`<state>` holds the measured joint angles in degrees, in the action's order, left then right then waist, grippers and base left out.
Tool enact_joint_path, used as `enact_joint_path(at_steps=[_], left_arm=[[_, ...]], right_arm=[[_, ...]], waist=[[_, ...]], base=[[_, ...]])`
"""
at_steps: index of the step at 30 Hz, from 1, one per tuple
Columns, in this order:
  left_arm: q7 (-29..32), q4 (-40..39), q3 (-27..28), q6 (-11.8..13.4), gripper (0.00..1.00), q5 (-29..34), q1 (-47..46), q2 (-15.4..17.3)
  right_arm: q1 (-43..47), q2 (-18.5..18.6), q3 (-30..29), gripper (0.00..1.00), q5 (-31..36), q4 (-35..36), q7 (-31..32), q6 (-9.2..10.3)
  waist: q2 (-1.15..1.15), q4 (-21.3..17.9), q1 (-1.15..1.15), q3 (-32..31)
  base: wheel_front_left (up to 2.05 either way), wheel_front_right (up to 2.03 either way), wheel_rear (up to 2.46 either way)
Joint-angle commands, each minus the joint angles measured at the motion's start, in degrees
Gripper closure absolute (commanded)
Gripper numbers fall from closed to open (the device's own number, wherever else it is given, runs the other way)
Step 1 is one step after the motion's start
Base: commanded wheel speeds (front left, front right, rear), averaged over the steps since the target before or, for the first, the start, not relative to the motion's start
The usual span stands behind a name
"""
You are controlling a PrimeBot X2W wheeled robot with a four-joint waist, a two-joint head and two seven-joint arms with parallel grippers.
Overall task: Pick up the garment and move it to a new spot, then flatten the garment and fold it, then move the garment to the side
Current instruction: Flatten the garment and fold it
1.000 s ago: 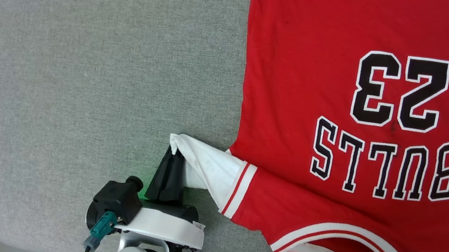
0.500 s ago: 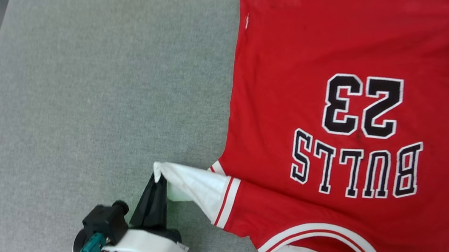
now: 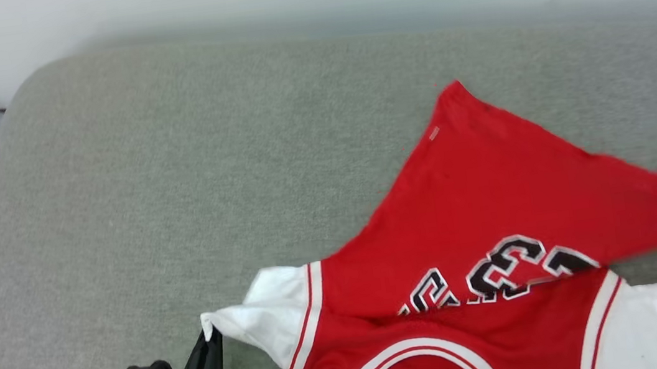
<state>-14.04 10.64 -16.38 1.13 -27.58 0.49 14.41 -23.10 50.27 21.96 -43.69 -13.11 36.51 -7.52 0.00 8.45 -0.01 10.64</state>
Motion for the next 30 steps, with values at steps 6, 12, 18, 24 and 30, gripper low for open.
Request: enact_joint_path(at_steps=[6, 12, 18, 24, 30], left_arm=[[0.7, -0.4, 0.1, 0.9, 1.0, -0.8, 2.7, 0.9], [1.0, -0.4, 0.2, 1.1, 1.0, -1.1, 3.8, 1.5], [1.0, -0.4, 0.0, 1.1, 1.0, -1.3, 3.5, 1.5], [1.0, -0.3, -0.2, 1.3, 1.0, -1.4, 3.7, 1.9], [1.0, -1.0, -0.8, 1.4, 1.0, -1.0, 3.1, 1.8]], right_arm=[[16.5, -1.5, -6.4, 1.0, -2.3, 2.0, -2.7, 0.06], [28.6, -6.1, -10.6, 1.0, -1.0, 2.6, -2.2, 0.06], [35.6, -12.3, -12.4, 1.0, 0.4, 1.3, -0.9, 0.04], [32.6, -13.3, -16.4, 0.0, 3.9, 4.9, -5.4, 0.05], [27.2, -12.8, -20.6, 0.0, 5.6, 11.5, -7.5, 0.05]], waist=[[0.0, -2.4, 0.01, -4.1], [0.0, -3.3, 0.01, -4.9], [0.0, -3.4, 0.01, -4.9], [0.0, -3.6, 0.01, -5.4], [0.0, -3.0, 0.01, -4.8]], base=[[0.0, 0.0, 0.0], [0.0, 0.0, 0.0], [0.0, 0.0, 0.0], [0.0, 0.0, 0.0], [0.0, 0.0, 0.0]])
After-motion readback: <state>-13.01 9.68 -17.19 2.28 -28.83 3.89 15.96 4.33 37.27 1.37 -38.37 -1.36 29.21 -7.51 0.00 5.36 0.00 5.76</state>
